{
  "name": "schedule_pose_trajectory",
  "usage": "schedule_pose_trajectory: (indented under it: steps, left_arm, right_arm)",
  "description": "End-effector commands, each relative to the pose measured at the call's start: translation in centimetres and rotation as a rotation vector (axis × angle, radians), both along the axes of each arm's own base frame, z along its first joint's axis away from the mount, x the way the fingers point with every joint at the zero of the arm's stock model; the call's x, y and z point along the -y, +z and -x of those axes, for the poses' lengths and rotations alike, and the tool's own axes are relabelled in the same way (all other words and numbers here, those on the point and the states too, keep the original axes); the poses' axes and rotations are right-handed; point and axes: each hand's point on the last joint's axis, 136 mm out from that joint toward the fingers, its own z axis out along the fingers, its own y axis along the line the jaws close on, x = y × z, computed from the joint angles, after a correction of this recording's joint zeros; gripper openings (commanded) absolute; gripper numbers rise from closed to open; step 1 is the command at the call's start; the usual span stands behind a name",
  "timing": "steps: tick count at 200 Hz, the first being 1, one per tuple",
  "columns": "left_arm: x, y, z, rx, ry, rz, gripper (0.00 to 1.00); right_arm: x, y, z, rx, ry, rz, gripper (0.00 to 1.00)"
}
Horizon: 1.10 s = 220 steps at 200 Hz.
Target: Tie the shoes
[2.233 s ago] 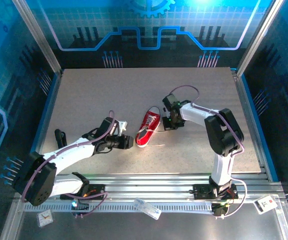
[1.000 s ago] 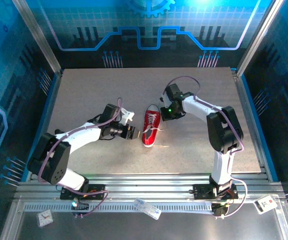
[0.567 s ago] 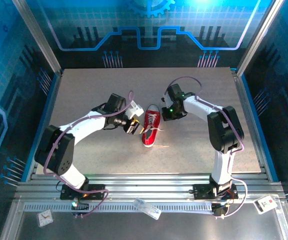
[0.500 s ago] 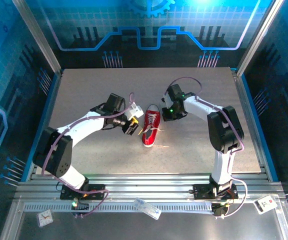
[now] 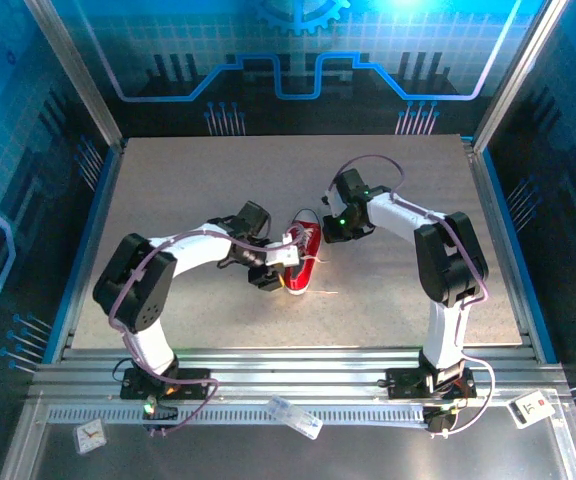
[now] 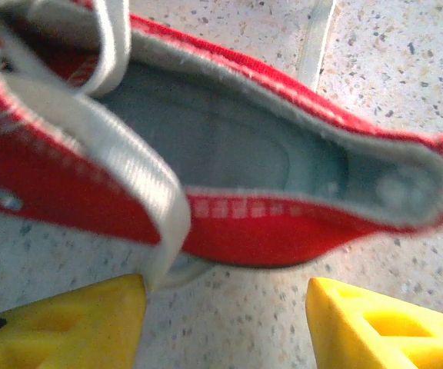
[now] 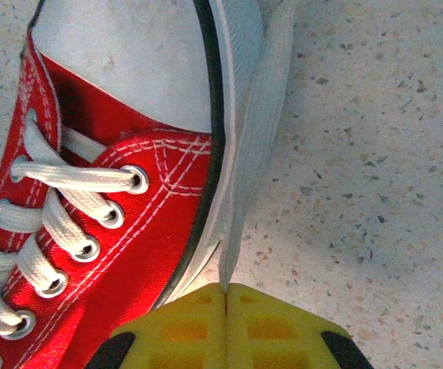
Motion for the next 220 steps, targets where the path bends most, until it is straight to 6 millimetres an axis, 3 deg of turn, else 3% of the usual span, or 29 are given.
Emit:
schedule_pose_trajectory:
  steps: [1,13,35,51,82,112,171,220]
  left_arm:
    - [0.5,-0.9,0.2,0.006,-0.054,-0.054,0.57]
    - [0.8,-1.1,0.1,0.007,-0.047,-0.059,0.49]
    - [0.6,-0.3,-0.6,0.014,0.014,-0.07,0.13]
    - [0.0,1.2,-0.6,0.038,0.037,-0.091,0.0]
    - [-1.2,4.7,-0.3,0.111,0.038,-0.172,0.0]
    - [-0.4,6.4,-0.4,0.214,-0.022,-0.306,0.0]
    - [4.3,10.1,-3.7,0.54,-0.096,-0.489,0.0]
    - [5.0,11.3,-7.5,0.779,-0.134,-0.582,0.0]
  right_arm:
    - [-0.3,0.7,0.4,0.005,-0.005,-0.035,0.0]
    - [-0.2,0.8,0.4,0.007,-0.012,-0.041,0.0]
    - [0.2,0.9,0.4,0.01,-0.02,-0.046,0.0]
    - [0.5,1.2,0.3,0.019,-0.024,-0.047,0.0]
    - [0.8,1.7,0.1,0.042,-0.006,-0.032,0.0]
    - [0.6,2.1,-0.2,0.055,0.012,-0.037,0.0]
    - [0.5,2.9,-1.2,0.056,0.009,-0.117,0.0]
    - [0.4,3.6,-1.8,0.051,0.023,-0.165,0.0]
